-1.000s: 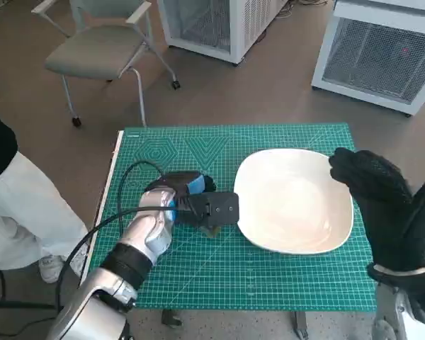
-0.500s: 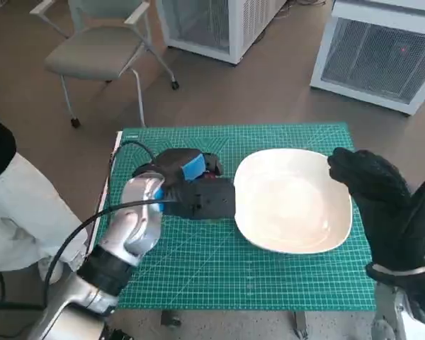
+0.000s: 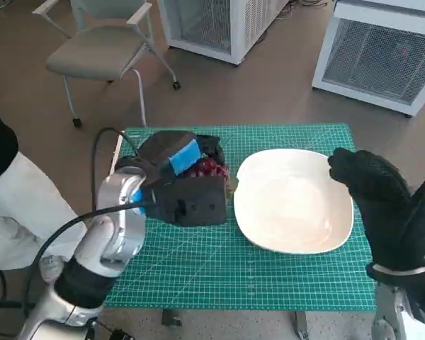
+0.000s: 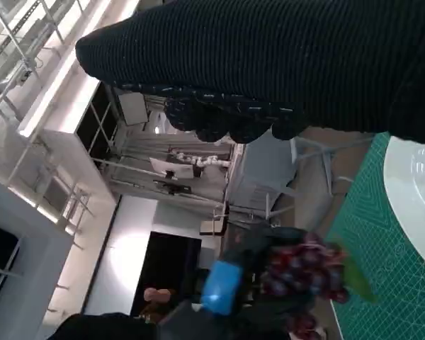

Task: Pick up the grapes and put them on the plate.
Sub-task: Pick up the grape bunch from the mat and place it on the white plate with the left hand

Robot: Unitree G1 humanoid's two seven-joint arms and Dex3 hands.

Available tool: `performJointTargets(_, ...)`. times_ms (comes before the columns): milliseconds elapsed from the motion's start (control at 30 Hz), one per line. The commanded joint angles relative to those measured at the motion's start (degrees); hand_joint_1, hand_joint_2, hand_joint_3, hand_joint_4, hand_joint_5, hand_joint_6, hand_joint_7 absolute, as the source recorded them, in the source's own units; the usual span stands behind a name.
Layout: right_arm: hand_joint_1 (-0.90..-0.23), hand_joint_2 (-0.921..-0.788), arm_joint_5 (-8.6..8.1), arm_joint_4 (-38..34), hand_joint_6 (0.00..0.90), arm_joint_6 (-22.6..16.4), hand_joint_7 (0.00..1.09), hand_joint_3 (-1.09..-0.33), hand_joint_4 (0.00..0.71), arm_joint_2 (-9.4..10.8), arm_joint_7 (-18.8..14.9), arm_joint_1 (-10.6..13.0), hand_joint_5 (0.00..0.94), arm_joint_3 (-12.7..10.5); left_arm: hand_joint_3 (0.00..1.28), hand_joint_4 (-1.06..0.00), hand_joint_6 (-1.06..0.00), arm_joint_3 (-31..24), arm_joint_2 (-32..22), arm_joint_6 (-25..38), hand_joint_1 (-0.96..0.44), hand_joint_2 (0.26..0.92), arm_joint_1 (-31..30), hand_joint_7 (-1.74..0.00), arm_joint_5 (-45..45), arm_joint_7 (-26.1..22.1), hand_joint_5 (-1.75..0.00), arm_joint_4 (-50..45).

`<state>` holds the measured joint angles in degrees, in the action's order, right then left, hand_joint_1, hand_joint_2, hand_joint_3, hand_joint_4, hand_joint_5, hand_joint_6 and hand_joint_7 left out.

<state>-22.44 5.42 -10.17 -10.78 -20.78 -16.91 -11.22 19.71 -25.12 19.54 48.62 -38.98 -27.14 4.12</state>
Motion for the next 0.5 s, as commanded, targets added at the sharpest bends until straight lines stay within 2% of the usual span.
performJointTargets(33,-0.434,-0.921,-0.07,-0.8,0.161,0.2,0.97,-0.635,0.399,0.1,0.0,0.8,0.686,-0.1,0.08,-0.75,-0.75,-1.6,-0.7,-1.2,0.00,0.877,-1.2,-0.91,1.4,-0.4,-1.23,-3.5)
performJointTargets(267,-0.434,-0.921,-0.03,-0.5,0.162,0.2,0.97,-0.635,0.400,0.3,0.2,0.9,0.684,-0.1,0.07,-0.73,-0.77,-1.2,0.3,-3.2,0.00,0.882,-0.7,-0.88,2.2,0.3,-1.26,-2.2)
performJointTargets(500,-0.432,-0.921,-0.04,-0.2,0.162,0.3,0.97,-0.636,0.401,0.4,0.3,1.2,0.683,-0.1,0.06,-0.73,-0.77,0.3,2.9,-2.6,0.00,0.888,2.1,-0.87,2.4,-1.5,-1.27,-1.3)
